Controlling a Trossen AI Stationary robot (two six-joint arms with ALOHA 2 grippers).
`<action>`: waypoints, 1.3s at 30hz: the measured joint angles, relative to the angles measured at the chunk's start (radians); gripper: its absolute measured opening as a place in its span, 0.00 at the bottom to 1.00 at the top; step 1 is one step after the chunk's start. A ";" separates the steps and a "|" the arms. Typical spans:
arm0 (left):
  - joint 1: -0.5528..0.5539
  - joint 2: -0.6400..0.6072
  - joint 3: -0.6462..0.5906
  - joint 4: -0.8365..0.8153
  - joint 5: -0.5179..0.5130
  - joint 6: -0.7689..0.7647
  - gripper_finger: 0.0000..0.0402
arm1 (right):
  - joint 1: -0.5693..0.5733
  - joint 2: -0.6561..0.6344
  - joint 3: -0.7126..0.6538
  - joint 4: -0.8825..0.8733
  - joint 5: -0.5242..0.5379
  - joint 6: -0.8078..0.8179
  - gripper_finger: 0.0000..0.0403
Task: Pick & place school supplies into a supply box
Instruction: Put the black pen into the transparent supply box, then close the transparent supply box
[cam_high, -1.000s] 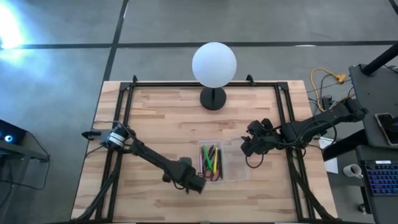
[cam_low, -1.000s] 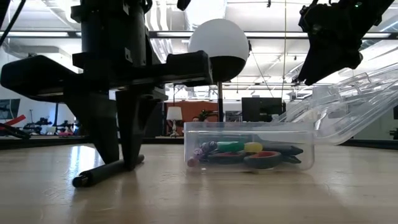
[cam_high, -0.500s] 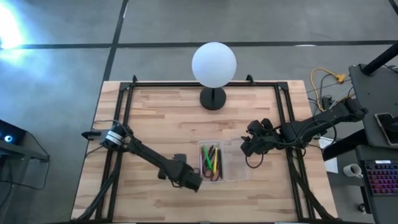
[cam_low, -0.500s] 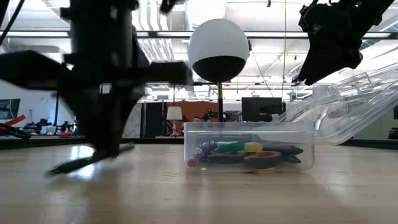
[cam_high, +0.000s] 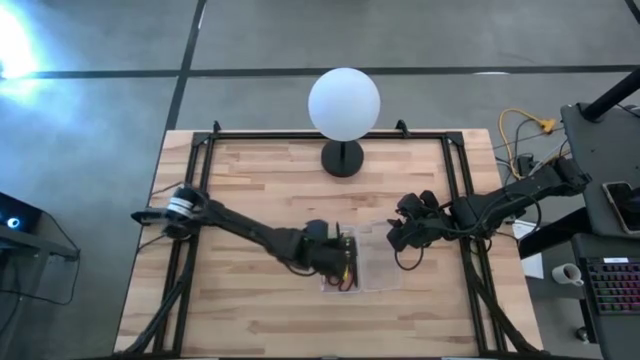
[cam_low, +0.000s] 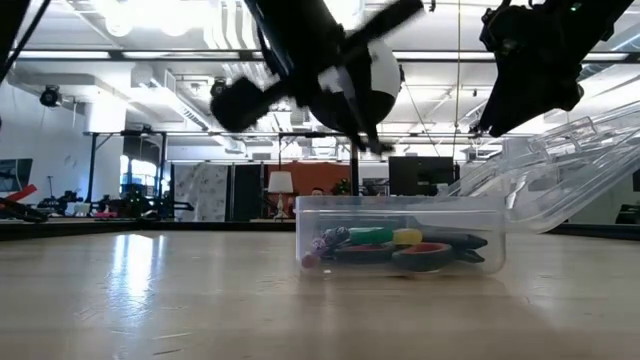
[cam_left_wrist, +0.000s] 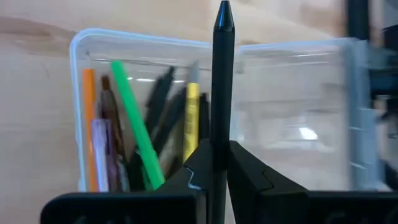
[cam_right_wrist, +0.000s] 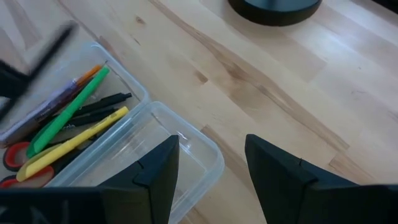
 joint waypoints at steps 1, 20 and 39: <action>0.008 0.011 0.002 -0.003 0.017 0.002 0.03 | 0.000 0.000 0.000 0.004 0.000 0.000 0.44; -0.024 0.055 -0.010 -0.013 0.173 -0.026 0.10 | 0.000 0.000 0.000 0.018 0.000 0.000 0.44; -0.096 -0.027 0.052 -0.119 0.090 0.125 0.29 | -0.001 0.000 0.000 0.031 0.005 0.019 0.44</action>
